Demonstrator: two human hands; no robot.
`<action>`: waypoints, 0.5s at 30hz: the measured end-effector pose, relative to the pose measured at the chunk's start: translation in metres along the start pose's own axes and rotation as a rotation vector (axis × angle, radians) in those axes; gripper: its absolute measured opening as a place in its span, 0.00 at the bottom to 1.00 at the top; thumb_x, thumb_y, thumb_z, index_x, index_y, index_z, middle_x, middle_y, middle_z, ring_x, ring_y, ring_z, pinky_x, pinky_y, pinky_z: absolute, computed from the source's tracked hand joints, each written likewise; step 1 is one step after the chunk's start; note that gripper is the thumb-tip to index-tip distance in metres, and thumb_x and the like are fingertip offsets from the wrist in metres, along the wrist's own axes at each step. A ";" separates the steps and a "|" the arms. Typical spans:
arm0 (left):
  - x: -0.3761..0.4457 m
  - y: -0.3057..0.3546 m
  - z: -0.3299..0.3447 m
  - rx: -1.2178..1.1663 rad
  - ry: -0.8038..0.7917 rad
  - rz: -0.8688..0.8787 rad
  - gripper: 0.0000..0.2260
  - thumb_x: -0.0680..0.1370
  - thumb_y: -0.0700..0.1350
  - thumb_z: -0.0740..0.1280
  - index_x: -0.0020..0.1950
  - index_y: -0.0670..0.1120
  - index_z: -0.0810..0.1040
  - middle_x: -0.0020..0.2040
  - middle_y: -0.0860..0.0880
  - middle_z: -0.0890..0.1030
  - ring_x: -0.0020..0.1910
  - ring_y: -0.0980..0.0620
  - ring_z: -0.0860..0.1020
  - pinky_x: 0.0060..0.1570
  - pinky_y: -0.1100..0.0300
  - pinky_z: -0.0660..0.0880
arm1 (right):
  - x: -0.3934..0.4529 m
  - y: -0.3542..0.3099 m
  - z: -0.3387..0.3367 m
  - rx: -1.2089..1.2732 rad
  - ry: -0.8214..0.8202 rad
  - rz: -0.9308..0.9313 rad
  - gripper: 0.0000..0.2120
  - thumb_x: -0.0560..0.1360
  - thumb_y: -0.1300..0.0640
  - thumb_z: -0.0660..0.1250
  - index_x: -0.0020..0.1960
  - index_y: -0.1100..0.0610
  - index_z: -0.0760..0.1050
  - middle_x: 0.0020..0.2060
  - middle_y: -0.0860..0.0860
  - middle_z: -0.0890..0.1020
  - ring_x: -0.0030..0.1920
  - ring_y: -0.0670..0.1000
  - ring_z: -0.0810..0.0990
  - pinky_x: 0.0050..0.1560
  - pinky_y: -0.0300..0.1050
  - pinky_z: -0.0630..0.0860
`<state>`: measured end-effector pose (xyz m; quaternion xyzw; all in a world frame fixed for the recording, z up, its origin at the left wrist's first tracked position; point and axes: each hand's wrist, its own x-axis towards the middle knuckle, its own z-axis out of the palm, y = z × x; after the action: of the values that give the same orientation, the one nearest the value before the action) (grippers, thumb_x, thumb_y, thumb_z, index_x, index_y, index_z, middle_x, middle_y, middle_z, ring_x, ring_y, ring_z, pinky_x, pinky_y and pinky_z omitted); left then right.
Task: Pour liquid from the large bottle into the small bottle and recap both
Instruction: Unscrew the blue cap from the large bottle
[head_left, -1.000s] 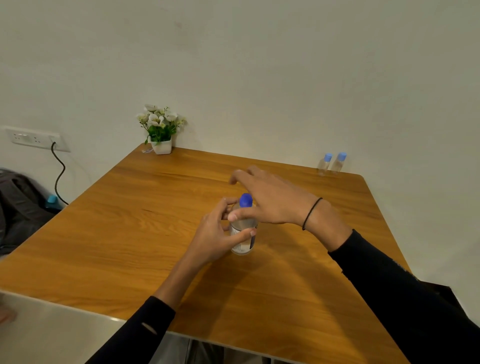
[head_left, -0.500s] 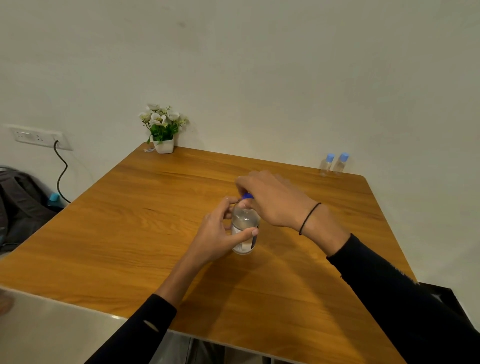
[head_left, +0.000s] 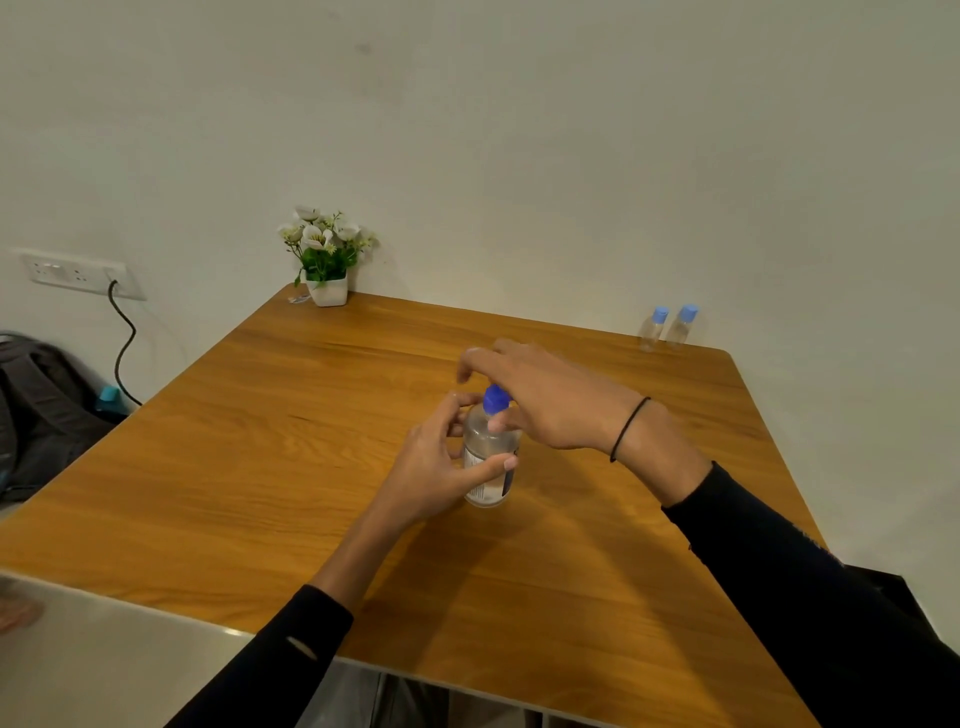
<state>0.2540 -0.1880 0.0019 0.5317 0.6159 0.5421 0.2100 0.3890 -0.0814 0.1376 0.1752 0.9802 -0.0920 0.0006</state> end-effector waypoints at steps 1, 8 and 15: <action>0.000 0.000 0.000 -0.004 0.000 0.006 0.29 0.73 0.57 0.82 0.69 0.57 0.74 0.58 0.58 0.85 0.58 0.57 0.84 0.51 0.61 0.83 | -0.001 0.001 0.000 0.010 -0.003 0.027 0.27 0.75 0.39 0.74 0.68 0.44 0.67 0.59 0.48 0.73 0.54 0.52 0.76 0.49 0.51 0.79; 0.000 0.000 -0.001 0.007 -0.004 0.000 0.30 0.73 0.57 0.82 0.70 0.57 0.73 0.59 0.57 0.85 0.60 0.56 0.84 0.53 0.53 0.86 | 0.000 -0.001 0.002 -0.105 0.095 0.029 0.10 0.80 0.47 0.70 0.56 0.48 0.72 0.48 0.48 0.77 0.46 0.54 0.78 0.35 0.45 0.68; -0.001 0.000 -0.001 0.015 -0.005 0.005 0.29 0.73 0.56 0.82 0.69 0.59 0.74 0.59 0.59 0.84 0.60 0.57 0.83 0.51 0.60 0.85 | 0.000 -0.005 0.003 -0.196 0.131 0.097 0.12 0.81 0.42 0.67 0.54 0.49 0.70 0.49 0.51 0.79 0.41 0.52 0.76 0.34 0.47 0.69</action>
<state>0.2531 -0.1890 0.0019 0.5360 0.6181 0.5367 0.2063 0.3876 -0.0863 0.1359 0.2271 0.9728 0.0159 -0.0419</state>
